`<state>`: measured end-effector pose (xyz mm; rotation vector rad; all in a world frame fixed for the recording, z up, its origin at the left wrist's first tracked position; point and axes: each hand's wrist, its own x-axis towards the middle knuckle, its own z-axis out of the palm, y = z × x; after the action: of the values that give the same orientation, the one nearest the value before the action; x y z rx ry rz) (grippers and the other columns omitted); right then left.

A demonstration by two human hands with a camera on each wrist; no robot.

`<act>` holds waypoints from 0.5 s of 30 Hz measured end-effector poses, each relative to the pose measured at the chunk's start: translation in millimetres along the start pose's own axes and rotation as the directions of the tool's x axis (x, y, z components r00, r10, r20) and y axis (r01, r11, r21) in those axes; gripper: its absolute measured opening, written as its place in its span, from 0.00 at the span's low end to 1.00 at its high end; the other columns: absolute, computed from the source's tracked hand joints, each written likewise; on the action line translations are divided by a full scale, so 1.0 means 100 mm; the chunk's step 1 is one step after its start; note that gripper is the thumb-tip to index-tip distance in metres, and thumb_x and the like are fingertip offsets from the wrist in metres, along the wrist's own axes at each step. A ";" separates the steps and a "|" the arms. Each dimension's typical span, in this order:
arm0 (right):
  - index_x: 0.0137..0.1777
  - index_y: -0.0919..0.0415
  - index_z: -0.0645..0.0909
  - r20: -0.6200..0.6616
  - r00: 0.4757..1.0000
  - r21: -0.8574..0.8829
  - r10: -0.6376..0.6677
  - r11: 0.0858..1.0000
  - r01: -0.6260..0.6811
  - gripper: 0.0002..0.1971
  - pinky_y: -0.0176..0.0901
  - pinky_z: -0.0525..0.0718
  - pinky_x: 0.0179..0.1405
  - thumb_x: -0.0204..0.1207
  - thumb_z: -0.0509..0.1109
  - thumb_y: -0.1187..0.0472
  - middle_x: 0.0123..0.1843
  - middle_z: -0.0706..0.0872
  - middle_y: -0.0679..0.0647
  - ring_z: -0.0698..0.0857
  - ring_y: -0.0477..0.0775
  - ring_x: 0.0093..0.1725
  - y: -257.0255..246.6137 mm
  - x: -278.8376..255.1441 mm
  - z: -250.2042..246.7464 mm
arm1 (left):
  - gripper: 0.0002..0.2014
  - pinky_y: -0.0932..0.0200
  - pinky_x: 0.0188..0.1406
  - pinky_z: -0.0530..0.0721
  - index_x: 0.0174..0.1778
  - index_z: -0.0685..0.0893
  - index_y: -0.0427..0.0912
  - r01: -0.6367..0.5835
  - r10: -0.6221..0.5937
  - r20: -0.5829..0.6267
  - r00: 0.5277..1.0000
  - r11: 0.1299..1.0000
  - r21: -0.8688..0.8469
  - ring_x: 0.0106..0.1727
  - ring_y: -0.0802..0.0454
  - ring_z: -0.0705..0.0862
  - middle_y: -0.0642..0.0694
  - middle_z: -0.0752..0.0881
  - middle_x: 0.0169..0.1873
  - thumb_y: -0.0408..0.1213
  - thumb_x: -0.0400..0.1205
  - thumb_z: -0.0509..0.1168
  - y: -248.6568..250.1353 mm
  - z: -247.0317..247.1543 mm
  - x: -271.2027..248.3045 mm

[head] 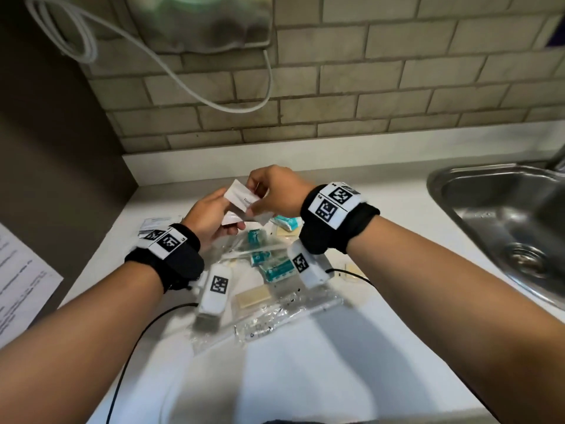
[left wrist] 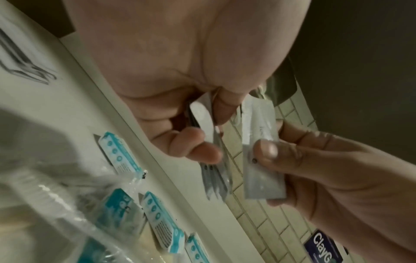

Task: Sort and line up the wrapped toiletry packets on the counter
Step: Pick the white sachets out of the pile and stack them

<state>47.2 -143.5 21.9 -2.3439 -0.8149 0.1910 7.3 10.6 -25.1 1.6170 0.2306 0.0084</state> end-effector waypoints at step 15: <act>0.69 0.58 0.74 0.179 0.979 -0.155 0.101 0.985 -0.074 0.35 0.41 0.79 0.52 0.64 0.83 0.51 0.61 0.85 0.54 0.84 0.57 0.58 -0.69 0.58 0.97 | 0.08 0.59 0.30 0.79 0.50 0.78 0.42 0.113 -0.113 -0.005 0.994 0.980 0.162 0.28 0.50 0.80 0.39 0.81 0.33 0.25 0.81 0.63 -0.17 -1.20 -0.33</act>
<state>26.9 -16.0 -7.7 -2.5324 -0.8398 0.4058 -45.0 124.3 -29.5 1.7634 0.3267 -0.1033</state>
